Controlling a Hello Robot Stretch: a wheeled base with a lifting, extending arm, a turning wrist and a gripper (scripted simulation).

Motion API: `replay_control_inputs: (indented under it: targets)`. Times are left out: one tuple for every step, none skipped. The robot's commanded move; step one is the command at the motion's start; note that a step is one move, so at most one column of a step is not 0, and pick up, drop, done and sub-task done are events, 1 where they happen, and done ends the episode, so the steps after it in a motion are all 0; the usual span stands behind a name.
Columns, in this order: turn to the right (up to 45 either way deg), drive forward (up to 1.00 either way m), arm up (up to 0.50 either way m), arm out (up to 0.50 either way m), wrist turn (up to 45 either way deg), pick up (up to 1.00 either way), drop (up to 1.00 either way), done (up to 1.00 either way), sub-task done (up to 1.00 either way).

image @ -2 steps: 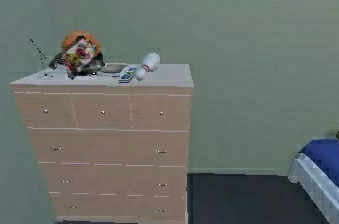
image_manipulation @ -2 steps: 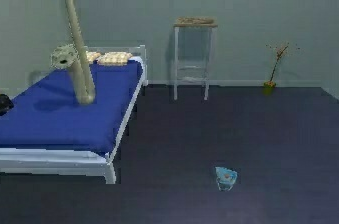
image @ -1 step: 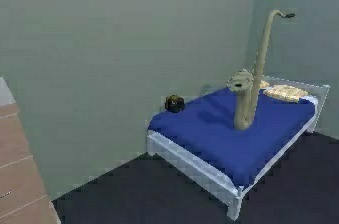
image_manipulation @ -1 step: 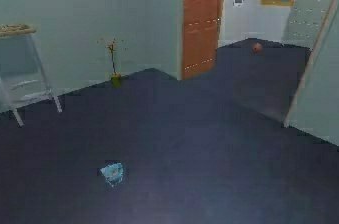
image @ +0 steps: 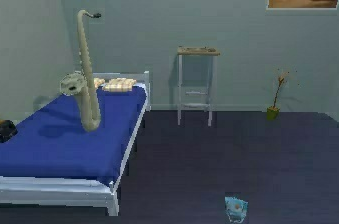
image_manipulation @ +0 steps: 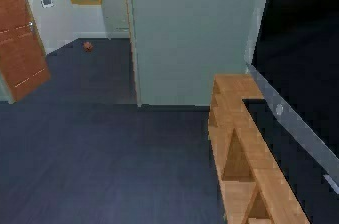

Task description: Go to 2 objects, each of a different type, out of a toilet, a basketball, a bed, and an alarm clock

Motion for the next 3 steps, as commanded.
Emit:
replay_control_inputs:
  targets:
    - [6.0,0.00,0.00,0.00,0.0,0.00,0.00,0.00,0.00]
    - [0.0,0.25,0.00,0.00,0.0,0.00,0.00,0.00,0.00]
    - [-45.0,0.00,0.00,0.00,0.0,0.00,0.00,0.00,0.00]
